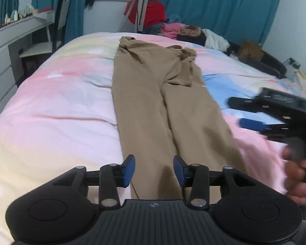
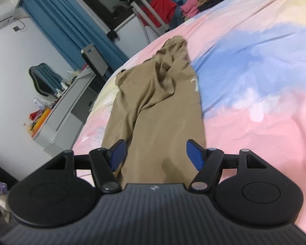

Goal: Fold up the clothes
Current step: 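Grasp the hem end of the strip with both grippers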

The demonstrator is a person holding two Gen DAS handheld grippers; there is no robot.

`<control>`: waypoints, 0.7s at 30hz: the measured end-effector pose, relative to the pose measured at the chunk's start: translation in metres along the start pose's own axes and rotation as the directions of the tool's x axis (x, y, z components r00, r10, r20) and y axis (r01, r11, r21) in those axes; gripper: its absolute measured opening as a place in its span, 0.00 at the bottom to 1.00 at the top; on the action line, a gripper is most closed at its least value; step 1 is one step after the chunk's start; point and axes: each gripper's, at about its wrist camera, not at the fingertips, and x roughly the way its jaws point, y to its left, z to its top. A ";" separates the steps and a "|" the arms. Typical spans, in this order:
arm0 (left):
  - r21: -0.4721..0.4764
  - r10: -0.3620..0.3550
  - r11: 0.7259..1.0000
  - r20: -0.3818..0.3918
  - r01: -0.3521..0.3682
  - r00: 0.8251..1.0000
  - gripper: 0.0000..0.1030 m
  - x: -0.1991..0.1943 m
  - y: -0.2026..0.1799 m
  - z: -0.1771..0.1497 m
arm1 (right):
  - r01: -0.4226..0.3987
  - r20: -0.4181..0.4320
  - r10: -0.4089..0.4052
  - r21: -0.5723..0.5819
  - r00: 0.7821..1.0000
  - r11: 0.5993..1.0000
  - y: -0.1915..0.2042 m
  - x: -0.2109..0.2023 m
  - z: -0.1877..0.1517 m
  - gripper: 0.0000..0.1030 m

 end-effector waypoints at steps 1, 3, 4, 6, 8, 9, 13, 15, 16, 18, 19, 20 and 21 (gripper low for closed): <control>0.011 -0.006 1.000 0.001 0.006 1.000 0.43 -0.008 -0.002 -0.004 | -0.027 -0.017 0.028 0.010 0.999 1.000 0.000 0.005 -0.002 0.67; 0.037 -0.028 0.999 -0.001 0.028 1.000 0.45 -0.028 -0.009 -0.015 | -0.083 -0.053 0.085 0.030 0.995 0.996 0.002 0.015 -0.005 0.67; 0.045 -0.047 0.998 -0.013 0.048 0.999 0.46 -0.037 -0.012 -0.022 | -0.113 -0.077 0.115 0.035 0.990 0.993 0.005 0.022 -0.008 0.66; 0.054 -0.077 0.995 -0.037 0.079 0.996 0.47 -0.050 -0.018 -0.036 | -0.163 -0.127 0.166 0.031 0.978 0.986 0.013 0.036 -0.015 0.60; 0.068 -0.073 0.995 -0.073 0.078 0.995 0.47 -0.053 -0.024 -0.048 | -0.196 -0.175 0.193 0.003 0.966 0.981 0.025 0.051 -0.024 0.54; 0.077 -0.065 0.994 -0.093 0.073 0.993 0.47 -0.053 -0.027 -0.053 | -0.211 -0.197 0.205 -0.012 0.959 0.977 0.031 0.056 -0.029 0.52; 0.119 -0.026 0.992 -0.139 0.043 0.990 0.41 -0.047 -0.033 -0.066 | -0.214 -0.260 0.184 -0.090 0.948 0.973 0.050 0.071 -0.045 0.49; 0.142 -0.006 0.990 -0.159 0.029 0.987 0.29 -0.044 -0.036 -0.071 | -0.195 -0.272 0.154 -0.131 0.950 0.972 0.053 0.073 -0.050 0.39; 0.153 0.005 0.988 -0.168 0.021 0.986 0.12 -0.042 -0.037 -0.074 | -0.193 -0.275 0.151 -0.133 0.949 0.972 0.053 0.072 -0.052 0.28; 0.174 0.015 0.985 -0.171 0.015 0.985 0.04 -0.041 -0.040 -0.078 | -0.192 -0.278 0.150 -0.128 0.949 0.973 0.053 0.070 -0.053 0.13; 0.182 0.004 0.983 -0.147 0.024 0.989 0.03 -0.047 -0.042 -0.077 | -0.189 -0.269 0.148 -0.130 0.952 0.973 0.054 0.067 -0.052 0.09; 0.188 -0.009 0.982 -0.126 0.033 0.992 0.03 -0.052 -0.043 -0.076 | -0.185 -0.254 0.147 -0.134 0.956 0.974 0.054 0.064 -0.052 0.07; 0.189 -0.026 0.981 -0.109 0.046 0.994 0.03 -0.057 -0.043 -0.076 | -0.184 -0.238 0.149 -0.133 0.960 0.974 0.054 0.059 -0.050 0.07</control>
